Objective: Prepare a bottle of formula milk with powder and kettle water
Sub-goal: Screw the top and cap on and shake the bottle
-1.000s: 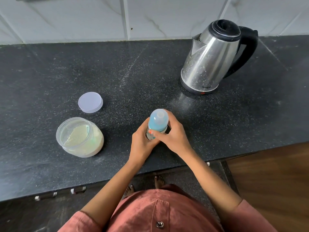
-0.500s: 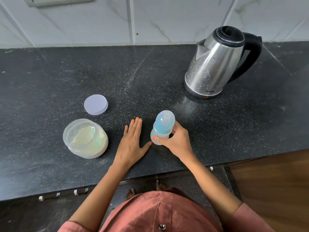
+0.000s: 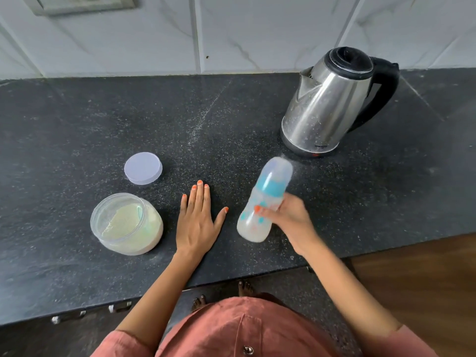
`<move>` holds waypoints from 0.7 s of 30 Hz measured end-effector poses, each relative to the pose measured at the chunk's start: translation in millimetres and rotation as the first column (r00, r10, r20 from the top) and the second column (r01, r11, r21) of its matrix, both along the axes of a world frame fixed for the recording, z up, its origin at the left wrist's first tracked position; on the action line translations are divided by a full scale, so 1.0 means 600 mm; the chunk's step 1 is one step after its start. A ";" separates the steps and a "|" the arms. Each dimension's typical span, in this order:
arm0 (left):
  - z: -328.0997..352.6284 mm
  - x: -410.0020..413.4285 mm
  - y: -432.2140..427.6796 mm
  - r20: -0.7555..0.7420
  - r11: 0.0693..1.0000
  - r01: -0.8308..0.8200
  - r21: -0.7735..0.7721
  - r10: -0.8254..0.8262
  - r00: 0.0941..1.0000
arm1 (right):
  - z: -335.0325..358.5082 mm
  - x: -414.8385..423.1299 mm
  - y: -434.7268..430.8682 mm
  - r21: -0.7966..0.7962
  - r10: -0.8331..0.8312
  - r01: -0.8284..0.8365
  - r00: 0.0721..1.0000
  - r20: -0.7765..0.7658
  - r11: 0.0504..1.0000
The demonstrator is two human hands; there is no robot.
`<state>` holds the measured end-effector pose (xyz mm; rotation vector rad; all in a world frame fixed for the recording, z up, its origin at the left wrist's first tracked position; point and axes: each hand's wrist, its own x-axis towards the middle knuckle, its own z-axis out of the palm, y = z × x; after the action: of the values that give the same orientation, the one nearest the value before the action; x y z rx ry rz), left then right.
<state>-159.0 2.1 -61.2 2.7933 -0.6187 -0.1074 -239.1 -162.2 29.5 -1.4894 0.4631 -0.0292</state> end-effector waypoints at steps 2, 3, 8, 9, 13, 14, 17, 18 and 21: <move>-0.001 0.001 0.000 -0.012 1.000 -0.003 0.005 0.003 1.000 | 0.000 -0.003 0.005 -0.046 0.051 -0.052 0.998 -0.032 0.998; -0.002 0.001 0.001 -0.015 1.000 -0.003 0.009 0.003 1.000 | 0.005 0.003 0.001 0.018 -0.012 0.012 1.000 -0.008 1.000; -0.006 0.001 0.001 0.023 1.000 -0.013 0.015 0.013 1.000 | 0.023 0.035 -0.029 0.442 -0.383 0.317 0.921 0.067 0.839; -0.007 0.002 0.001 0.029 1.000 -0.015 0.015 0.015 0.999 | 0.023 0.031 -0.024 0.350 -0.297 0.260 0.953 0.055 0.900; -0.009 0.001 0.001 0.040 1.000 -0.020 0.001 0.020 0.999 | 0.019 0.011 -0.014 0.119 0.005 -0.005 1.000 0.000 0.993; -0.009 0.000 0.001 0.041 1.000 -0.021 -0.001 0.021 0.999 | 0.021 0.016 -0.019 0.200 -0.081 0.074 0.996 0.026 0.977; -0.009 0.000 0.001 0.045 1.000 -0.025 -0.007 0.026 0.999 | 0.021 0.036 -0.034 0.465 -0.408 0.338 0.911 0.056 0.818; -0.010 0.000 0.000 0.049 1.000 -0.027 -0.010 0.027 0.998 | 0.018 0.037 -0.030 0.478 -0.420 0.343 0.906 0.061 0.809; -0.009 0.001 0.000 0.053 1.000 -0.025 -0.014 0.026 0.998 | 0.010 0.017 0.002 0.238 -0.116 0.108 0.993 0.016 0.965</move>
<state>-158.4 2.2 -66.7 2.7980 -0.5935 -0.0239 -229.1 -161.0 35.8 -1.2254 0.5084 -0.0824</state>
